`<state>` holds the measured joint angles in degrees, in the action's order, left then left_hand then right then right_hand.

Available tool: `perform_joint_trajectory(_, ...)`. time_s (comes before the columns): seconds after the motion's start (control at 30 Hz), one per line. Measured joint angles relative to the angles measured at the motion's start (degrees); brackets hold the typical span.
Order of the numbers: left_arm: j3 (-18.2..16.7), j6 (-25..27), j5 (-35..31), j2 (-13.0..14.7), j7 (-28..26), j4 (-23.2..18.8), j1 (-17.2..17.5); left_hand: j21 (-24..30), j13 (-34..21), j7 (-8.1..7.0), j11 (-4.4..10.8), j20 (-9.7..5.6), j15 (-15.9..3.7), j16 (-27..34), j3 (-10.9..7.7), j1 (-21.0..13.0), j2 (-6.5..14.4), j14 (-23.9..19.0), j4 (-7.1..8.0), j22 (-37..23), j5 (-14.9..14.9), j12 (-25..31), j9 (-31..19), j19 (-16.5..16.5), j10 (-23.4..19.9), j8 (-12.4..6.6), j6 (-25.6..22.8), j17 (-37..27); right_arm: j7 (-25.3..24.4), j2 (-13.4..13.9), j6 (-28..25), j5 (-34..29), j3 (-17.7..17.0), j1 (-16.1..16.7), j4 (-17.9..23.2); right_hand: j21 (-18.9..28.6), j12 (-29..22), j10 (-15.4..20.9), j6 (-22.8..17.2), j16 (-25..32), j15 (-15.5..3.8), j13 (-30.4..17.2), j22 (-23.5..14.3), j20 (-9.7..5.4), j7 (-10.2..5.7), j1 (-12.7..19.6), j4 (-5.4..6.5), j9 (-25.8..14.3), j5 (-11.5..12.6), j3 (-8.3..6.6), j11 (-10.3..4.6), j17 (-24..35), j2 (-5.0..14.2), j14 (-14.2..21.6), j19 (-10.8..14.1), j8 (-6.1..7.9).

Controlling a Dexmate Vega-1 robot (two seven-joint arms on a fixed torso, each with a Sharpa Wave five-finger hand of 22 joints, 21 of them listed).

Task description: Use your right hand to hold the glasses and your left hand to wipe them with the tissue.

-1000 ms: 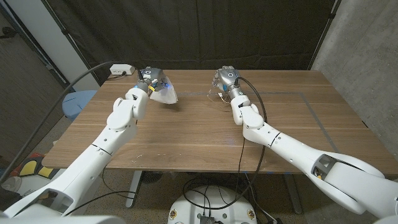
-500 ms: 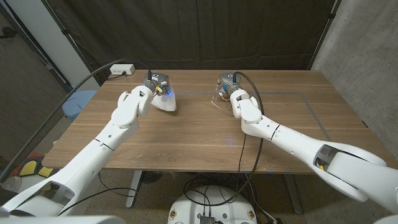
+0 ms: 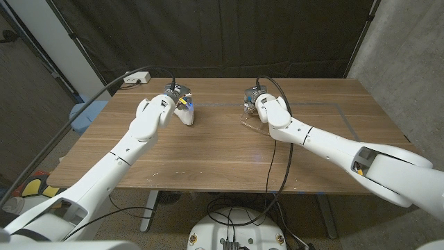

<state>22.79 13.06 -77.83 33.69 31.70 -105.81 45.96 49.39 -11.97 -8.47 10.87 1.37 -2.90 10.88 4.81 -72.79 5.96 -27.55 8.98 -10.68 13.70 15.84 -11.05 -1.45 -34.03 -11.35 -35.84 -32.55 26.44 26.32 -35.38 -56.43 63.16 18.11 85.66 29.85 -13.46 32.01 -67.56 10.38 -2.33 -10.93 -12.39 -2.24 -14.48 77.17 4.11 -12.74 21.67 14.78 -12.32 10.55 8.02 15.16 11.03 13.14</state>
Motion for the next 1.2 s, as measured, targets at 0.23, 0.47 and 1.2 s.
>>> perform_joint_trajectory(0.23,0.1,-1.0,-1.0,-0.2,3.1,-0.4,-0.3,-3.8,-0.1,-0.61,-4.09,2.08,0.59,-0.5,5.23,8.4,-0.4,15.6,0.33,0.0,2.0,-5.3,-0.6,-5.5,14.8,1.20,17.5,4.9,4.4,-0.2,0.4,-0.4,1.1,-1.5,-0.6,0.5,0.0,0.3,0.6,0.2,0.00,0.1,-0.3,-0.01,0.62,-0.3,0.00,0.4,0.5,0.00,0.31,0.0,0.28,0.0,1.2,-0.63)
perform_joint_trajectory(0.47,-0.5,-2.3,-0.3,-0.5,7.1,-1.0,-0.8,-6.2,0.4,-0.42,-5.88,2.73,1.07,-0.5,8.49,15.0,0.1,23.3,0.74,0.0,2.2,-5.3,-0.4,-8.2,22.7,1.10,24.4,8.5,7.6,-0.2,0.5,-0.7,1.6,-2.1,-0.6,1.4,1.2,-0.8,5.3,0.2,0.00,0.3,-0.3,-0.02,3.14,-1.4,0.57,0.3,1.3,-0.59,0.95,0.3,1.07,0.0,1.2,-2.38)
perform_joint_trajectory(1.2,-3.3,-5.0,9.2,1.0,15.7,-3.6,-1.4,-15.4,-3.2,-3.52,-20.21,8.79,12.50,0.2,12.42,27.3,2.0,37.0,-0.83,-0.4,1.5,-4.7,-3.8,-8.7,43.4,1.43,44.9,15.7,10.2,1.9,-0.2,0.7,-0.5,-1.1,4.4,3.1,2.5,-12.5,40.3,0.2,0.22,0.1,0.4,0.40,3.12,-4.3,1.52,1.8,4.0,-0.25,5.13,0.3,-0.20,-2.3,-1.3,-3.44)
